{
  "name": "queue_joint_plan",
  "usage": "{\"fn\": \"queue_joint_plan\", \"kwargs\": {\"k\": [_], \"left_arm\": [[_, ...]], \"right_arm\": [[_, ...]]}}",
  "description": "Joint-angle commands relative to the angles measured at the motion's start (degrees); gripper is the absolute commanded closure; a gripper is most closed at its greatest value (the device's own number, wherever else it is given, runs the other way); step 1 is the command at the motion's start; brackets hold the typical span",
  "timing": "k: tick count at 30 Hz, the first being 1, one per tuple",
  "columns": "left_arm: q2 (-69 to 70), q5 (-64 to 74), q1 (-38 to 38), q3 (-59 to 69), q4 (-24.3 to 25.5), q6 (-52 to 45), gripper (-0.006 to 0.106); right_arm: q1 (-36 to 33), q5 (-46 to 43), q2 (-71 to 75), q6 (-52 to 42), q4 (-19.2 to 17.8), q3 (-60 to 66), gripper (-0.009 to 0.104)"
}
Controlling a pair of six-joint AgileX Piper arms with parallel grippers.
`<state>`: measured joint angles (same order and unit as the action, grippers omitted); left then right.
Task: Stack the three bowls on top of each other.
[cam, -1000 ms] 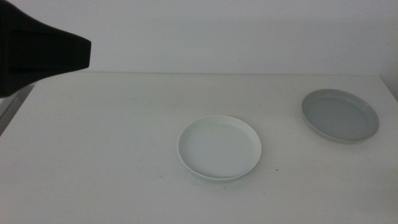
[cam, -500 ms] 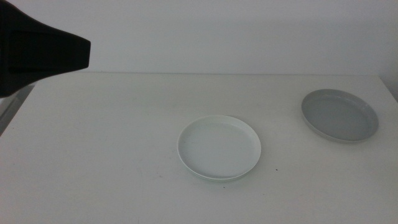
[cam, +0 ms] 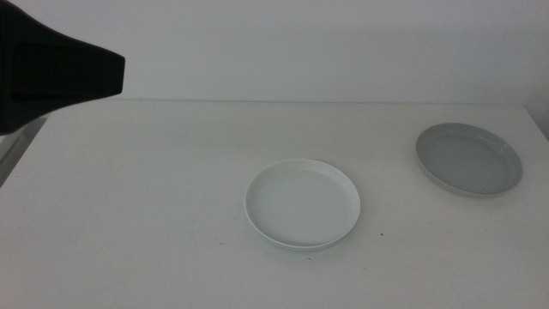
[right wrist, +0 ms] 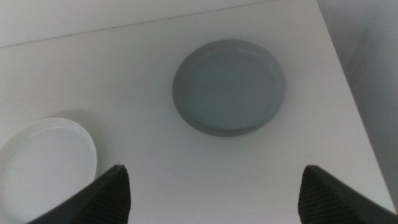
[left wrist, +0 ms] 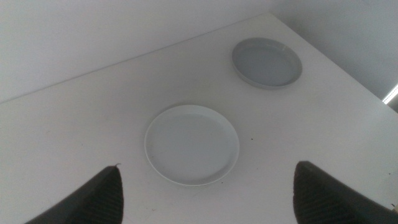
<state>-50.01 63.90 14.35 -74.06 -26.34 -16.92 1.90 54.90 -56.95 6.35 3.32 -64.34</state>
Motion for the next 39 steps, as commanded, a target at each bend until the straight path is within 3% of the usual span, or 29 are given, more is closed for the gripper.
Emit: {"fn": "queue_joint_plan", "kwargs": {"k": [1,10,20,35,39], "left_arm": [[0.23,-0.78,-0.02,0.2,-0.01,0.26,0.007],[0.23,-0.78,-0.02,0.2,-0.01,0.26,0.007],[0.23,-0.78,-0.02,0.2,-0.01,0.26,0.007],[0.23,-0.78,-0.02,0.2,-0.01,0.26,0.007],[0.23,-0.78,-0.02,0.2,-0.01,0.26,0.007]], "right_arm": [[0.39,-0.5,-1.17,-0.68,0.07,-0.88,0.004],[2.1,4.13,-16.4,1.19,-1.64,-12.94,0.004],[10.13,7.03,-38.88,-0.86,1.7,-28.97,0.01],[10.13,1.62,-64.24,-1.37,1.54,-34.14,0.014],[10.13,-0.58,-68.35,-1.28,1.54,-34.14,0.02]]}}
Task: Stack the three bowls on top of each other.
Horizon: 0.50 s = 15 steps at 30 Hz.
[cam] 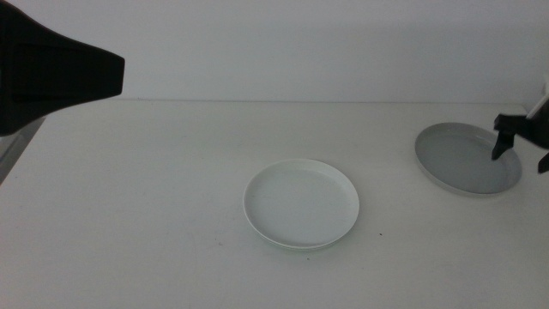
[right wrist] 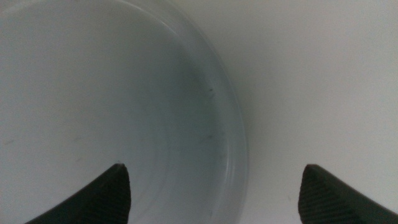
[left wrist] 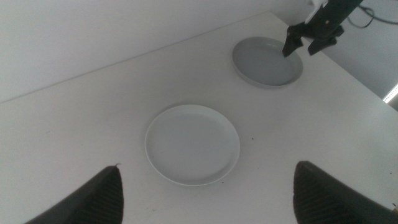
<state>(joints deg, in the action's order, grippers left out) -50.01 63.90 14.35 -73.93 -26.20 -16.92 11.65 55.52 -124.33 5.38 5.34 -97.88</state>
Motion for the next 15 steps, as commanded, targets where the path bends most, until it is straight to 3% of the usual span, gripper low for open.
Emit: {"fn": "queue_joint_plan", "kwargs": {"k": [1,6,9,10,15], "left_arm": [[0.23,-0.78,-0.02,0.08,-0.15,0.26,0.007],[0.23,-0.78,-0.02,0.08,-0.15,0.26,0.007],[0.23,-0.78,-0.02,0.08,-0.15,0.26,0.007],[0.23,-0.78,-0.02,0.08,-0.15,0.26,0.007],[0.23,-0.78,-0.02,0.08,-0.15,0.26,0.007]], "right_arm": [[0.39,-1.5,-1.99,-0.31,-0.48,-0.59,0.024],[0.39,-3.66,-5.47,-0.12,-0.7,-0.59,0.049],[0.39,-3.95,-5.92,0.75,-0.84,-0.59,0.092],[0.39,-3.95,-5.82,1.14,-0.84,-0.59,0.097],[0.28,-3.05,-1.21,-0.83,0.58,0.75,0.098]]}}
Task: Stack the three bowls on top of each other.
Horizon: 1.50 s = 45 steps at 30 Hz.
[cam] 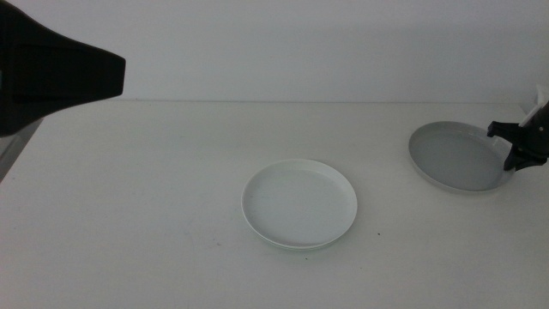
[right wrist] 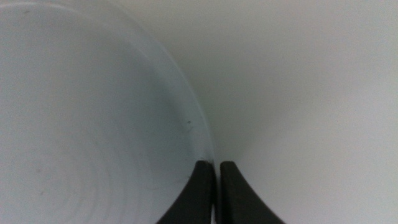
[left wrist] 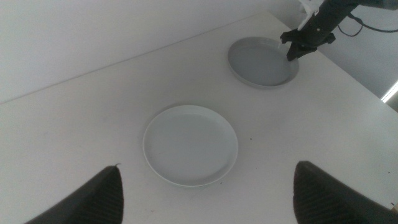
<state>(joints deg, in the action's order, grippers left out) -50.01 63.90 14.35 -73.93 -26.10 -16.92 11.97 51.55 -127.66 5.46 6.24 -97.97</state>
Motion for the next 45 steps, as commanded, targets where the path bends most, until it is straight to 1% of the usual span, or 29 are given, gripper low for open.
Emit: {"fn": "queue_joint_plan", "kwargs": {"k": [1,3,5,8,9,12,17,21,25,29,38,40,41,44,45], "left_arm": [[0.23,-0.78,-0.02,0.08,-0.26,0.26,0.007],[0.23,-0.78,-0.02,0.08,-0.26,0.26,0.007],[0.23,-0.78,-0.02,0.08,-0.26,0.26,0.007],[0.23,-0.78,-0.02,0.08,-0.26,0.26,0.007],[0.23,-0.78,-0.02,0.08,-0.26,0.26,0.007],[0.23,-0.78,-0.02,0.08,-0.26,0.26,0.007],[0.23,-0.78,-0.02,0.08,-0.26,0.26,0.007],[0.23,-0.78,-0.02,0.08,-0.26,0.26,0.007],[0.23,-0.89,-0.02,0.08,-0.26,0.28,0.007],[0.23,-1.32,-0.02,0.08,-0.26,0.28,0.007],[0.23,-2.88,-0.02,0.08,-0.26,0.28,0.007],[0.23,-2.88,-0.02,0.08,-0.26,0.28,0.007],[0.23,-2.88,-0.02,0.08,-0.26,0.28,0.007],[0.23,-2.88,-0.02,0.08,-0.26,0.28,0.007],[0.23,-2.88,-0.02,0.08,-0.26,0.28,0.007]], "right_arm": [[-0.3,0.82,4.11,-1.47,0.19,1.97,0.098],[-0.77,-1.15,9.26,-4.36,2.61,6.57,0.098],[-1.37,-3.49,14.67,-6.84,6.12,11.93,0.098],[-3.51,-5.49,22.86,-9.41,10.71,19.32,0.098],[-4.78,-5.72,25.26,-9.88,11.64,20.98,0.098],[-9.96,-5.42,29.8,-9.99,11.89,23.04,0.098],[-19.52,-5.03,30.27,-8.06,11.89,23.04,0.098],[-26.92,-7.22,28.83,-5.99,11.89,23.04,0.098],[-31.77,-11.92,26.16,-4.34,11.89,23.04,0.098],[-33.91,-14.47,23.19,-2.24,11.89,23.04,0.098],[-34.21,-14.51,19.31,-2.0,11.72,23.04,0.097],[-34.21,-15.45,19.31,-2.0,10.81,23.04,0.093],[-34.21,-15.73,19.31,-2.0,10.82,23.04,0.09],[-34.21,-15.94,19.31,-2.0,10.82,23.04,0.071],[-34.21,-15.94,19.31,-2.0,10.82,23.04,0.062]]}}
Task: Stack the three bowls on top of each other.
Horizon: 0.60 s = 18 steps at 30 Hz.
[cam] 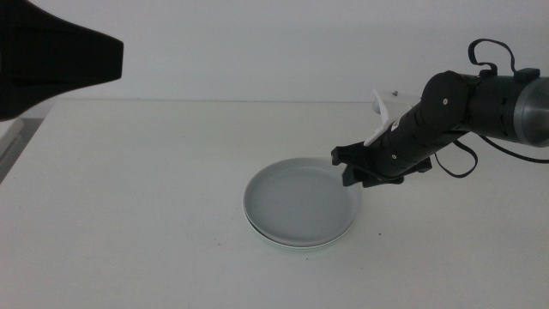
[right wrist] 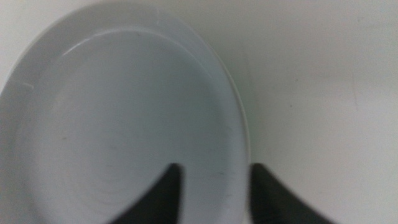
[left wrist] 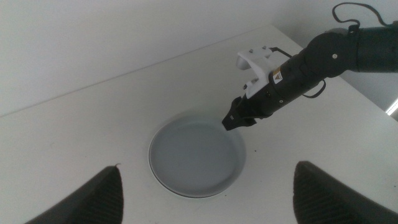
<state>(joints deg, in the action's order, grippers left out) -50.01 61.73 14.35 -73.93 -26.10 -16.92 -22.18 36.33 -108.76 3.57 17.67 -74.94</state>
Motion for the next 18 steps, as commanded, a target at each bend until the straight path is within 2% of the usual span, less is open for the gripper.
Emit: {"fn": "queue_joint_plan", "kwargs": {"k": [1,5,7,12,17,18], "left_arm": [[0.23,-0.7,-0.02,0.08,-0.26,0.28,0.007],[0.23,-0.7,-0.02,0.08,-0.26,0.28,0.007],[0.23,-0.7,-0.02,0.08,-0.26,0.28,0.007],[0.23,-0.7,-0.02,0.08,-0.26,0.28,0.007],[0.23,-0.7,-0.02,0.08,-0.26,0.28,0.007],[0.23,-0.7,-0.02,0.08,-0.26,0.28,0.007]], "right_arm": [[-0.06,-0.72,0.41,-0.36,-0.62,0.01,0.052],[-0.06,0.64,0.62,-4.32,-0.62,-1.05,0.016],[-0.06,3.76,1.17,-6.97,-0.62,-3.18,0.004],[-0.06,9.16,7.88,-8.34,-2.0,-7.73,0.002],[1.71,10.78,21.15,-4.56,-10.63,-8.04,0.002],[2.66,11.75,24.24,-4.26,-11.4,-8.04,0.002]]}}
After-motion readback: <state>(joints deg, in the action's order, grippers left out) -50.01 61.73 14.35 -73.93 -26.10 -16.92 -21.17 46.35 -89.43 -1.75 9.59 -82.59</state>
